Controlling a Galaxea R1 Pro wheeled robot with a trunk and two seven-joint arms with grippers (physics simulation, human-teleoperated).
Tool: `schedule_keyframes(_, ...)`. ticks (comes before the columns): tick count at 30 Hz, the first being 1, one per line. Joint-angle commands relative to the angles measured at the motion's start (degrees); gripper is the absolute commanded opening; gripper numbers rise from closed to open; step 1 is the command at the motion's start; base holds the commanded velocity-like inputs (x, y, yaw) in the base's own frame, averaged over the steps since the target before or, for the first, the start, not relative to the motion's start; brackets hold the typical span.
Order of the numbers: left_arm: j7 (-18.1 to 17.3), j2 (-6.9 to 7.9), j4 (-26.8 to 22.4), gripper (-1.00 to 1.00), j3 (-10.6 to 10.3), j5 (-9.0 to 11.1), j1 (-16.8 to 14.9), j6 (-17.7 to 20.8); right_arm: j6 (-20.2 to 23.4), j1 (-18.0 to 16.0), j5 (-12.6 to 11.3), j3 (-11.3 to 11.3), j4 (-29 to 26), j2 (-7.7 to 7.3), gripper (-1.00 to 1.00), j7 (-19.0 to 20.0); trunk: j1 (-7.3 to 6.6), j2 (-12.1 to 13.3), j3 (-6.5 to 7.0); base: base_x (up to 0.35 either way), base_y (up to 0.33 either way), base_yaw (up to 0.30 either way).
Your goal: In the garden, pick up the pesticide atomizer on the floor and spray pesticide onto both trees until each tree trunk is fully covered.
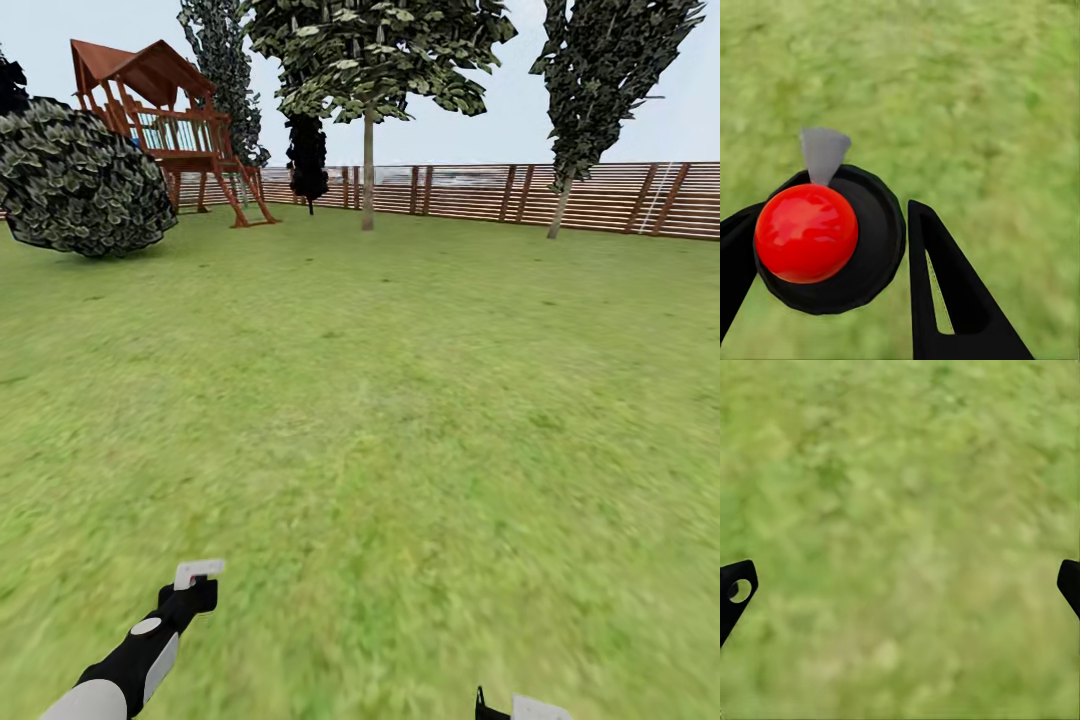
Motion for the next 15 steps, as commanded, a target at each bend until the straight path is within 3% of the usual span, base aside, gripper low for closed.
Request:
schedule_keyframes(1, 0.0, 0.00, 0.0, -1.00, 0.0, 0.0, 0.0, 0.0, 0.0, 0.0, 0.0, 0.0, 0.0, 0.00, 1.00, 0.0, 0.00, 0.0, 0.00, 0.340, 0.000, 0.000)
schedule_keyframes(15, 0.0, 0.00, 0.0, -1.00, 0.0, 0.0, 0.0, 0.0, 0.0, 0.0, 0.0, 0.0, 0.0, 0.00, 1.00, 0.0, 0.00, 0.0, 0.00, 0.340, 0.000, 0.000)
